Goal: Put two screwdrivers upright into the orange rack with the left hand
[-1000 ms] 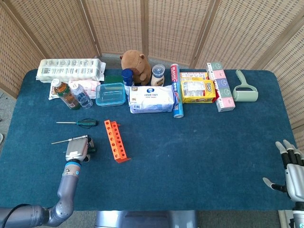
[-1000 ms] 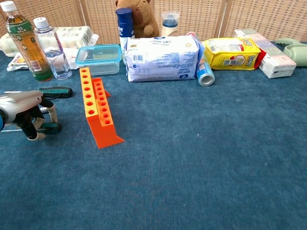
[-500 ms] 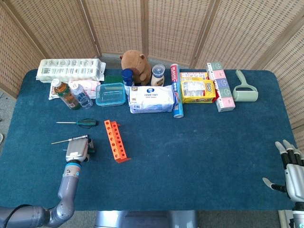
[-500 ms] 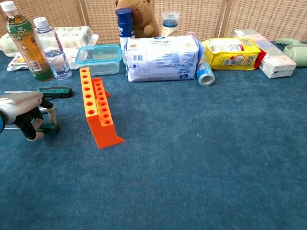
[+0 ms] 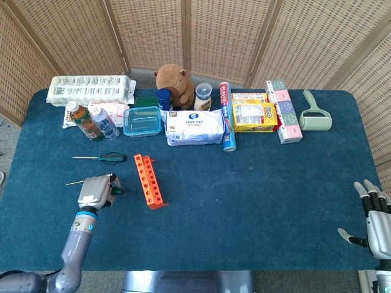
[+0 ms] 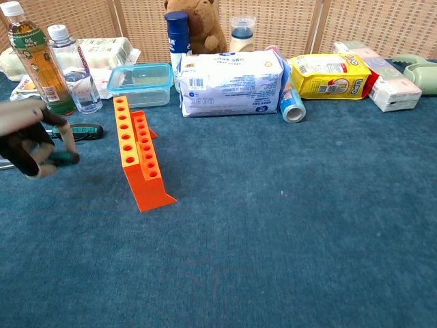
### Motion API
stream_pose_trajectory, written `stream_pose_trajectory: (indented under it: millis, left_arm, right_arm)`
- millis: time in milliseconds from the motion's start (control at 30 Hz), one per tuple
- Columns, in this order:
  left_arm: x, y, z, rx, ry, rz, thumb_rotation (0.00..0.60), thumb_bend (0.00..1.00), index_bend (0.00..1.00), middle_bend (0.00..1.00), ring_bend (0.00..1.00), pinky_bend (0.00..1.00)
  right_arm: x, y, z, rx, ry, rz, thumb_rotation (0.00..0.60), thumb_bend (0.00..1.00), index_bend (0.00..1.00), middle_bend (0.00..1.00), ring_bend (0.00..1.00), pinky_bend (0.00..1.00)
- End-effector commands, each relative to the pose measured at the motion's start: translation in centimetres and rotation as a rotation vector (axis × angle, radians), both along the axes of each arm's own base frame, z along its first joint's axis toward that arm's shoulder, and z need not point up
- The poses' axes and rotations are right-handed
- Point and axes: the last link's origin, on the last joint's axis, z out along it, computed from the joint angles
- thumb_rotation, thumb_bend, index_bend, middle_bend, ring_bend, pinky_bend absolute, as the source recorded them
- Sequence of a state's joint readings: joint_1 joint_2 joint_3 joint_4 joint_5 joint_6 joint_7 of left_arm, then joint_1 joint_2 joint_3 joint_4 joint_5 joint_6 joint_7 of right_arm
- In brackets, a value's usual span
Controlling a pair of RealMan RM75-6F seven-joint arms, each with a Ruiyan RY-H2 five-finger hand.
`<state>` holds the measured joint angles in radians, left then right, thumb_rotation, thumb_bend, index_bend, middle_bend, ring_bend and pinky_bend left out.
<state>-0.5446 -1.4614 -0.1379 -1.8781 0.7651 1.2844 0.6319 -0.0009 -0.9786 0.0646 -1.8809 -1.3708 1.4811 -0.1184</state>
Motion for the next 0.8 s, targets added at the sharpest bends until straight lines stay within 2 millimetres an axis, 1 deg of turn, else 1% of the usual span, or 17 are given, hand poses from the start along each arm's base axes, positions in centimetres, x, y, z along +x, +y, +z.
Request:
stream_pose_trajectory:
  millis: [33,100,133,233,300,400,533,600,700,800]
  left_arm:
    - [0.8,-1.6,3.2,0.029,-0.140,-0.079,0.600,0.50,0.52,0.84,0.87,0.95]
    - [1.0,-2.3,4.9,0.061,-0.235,-0.117,0.600,0.51,0.52,0.84,0.87,0.95]
    - [1.0,-2.5,5.2,0.070,-0.253,-0.128,0.600,0.51,0.52,0.84,0.87,0.95]
    - [0.9,-3.6,7.7,0.138,-0.369,-0.191,0.600,0.52,0.52,0.84,0.87,0.95]
    - [0.4,-4.6,9.0,0.155,-0.432,-0.246,0.600,0.52,0.52,0.84,0.87,0.95]
    - [-0.2,-5.6,10.3,0.159,-0.529,-0.308,0.600,0.52,0.52,0.84,0.87,0.95]
    - [-0.9,-6.5,11.5,0.156,-0.674,-0.380,0.600,0.52,0.52,0.84,0.87,0.95]
    - [-1.4,-6.7,11.7,0.161,-0.712,-0.396,0.600,0.52,0.52,0.84,0.87,0.95]
    - [-1.9,-6.8,11.5,0.144,-0.779,-0.405,0.600,0.52,0.52,0.84,0.87,0.95]
    - [-2.1,-6.9,10.9,0.084,-0.931,-0.373,0.600,0.52,0.52,0.84,0.87,0.95]
  right_arm:
    - [0.0,0.0,-0.1,0.001,0.001,0.000,0.600,0.00,0.02,0.00,0.00,0.00]
    - [0.0,0.0,-0.1,0.002,0.002,-0.001,0.600,0.00,0.02,0.00,0.00,0.00]
    - [0.0,0.0,-0.1,0.003,0.002,-0.001,0.600,0.00,0.02,0.00,0.00,0.00]
    - [0.0,0.0,-0.2,0.006,0.004,-0.003,0.600,0.00,0.02,0.00,0.00,0.00]
    - [0.0,-0.1,-0.4,0.011,0.007,-0.003,0.600,0.00,0.02,0.00,0.00,0.00]
    - [0.0,-0.1,-0.6,0.019,0.012,-0.004,0.600,0.00,0.02,0.00,0.00,0.00]
    - [0.0,-0.1,-0.8,0.023,0.019,-0.006,0.600,0.00,0.02,0.00,0.00,0.00]
    - [0.0,-0.1,-0.9,0.023,0.020,-0.007,0.600,0.00,0.02,0.00,0.00,0.00]
    - [0.0,-0.1,-0.9,0.023,0.024,-0.009,0.600,0.00,0.02,0.00,0.00,0.00]
    - [0.0,-0.2,-0.9,0.025,0.025,-0.010,0.600,0.00,0.02,0.00,0.00,0.00]
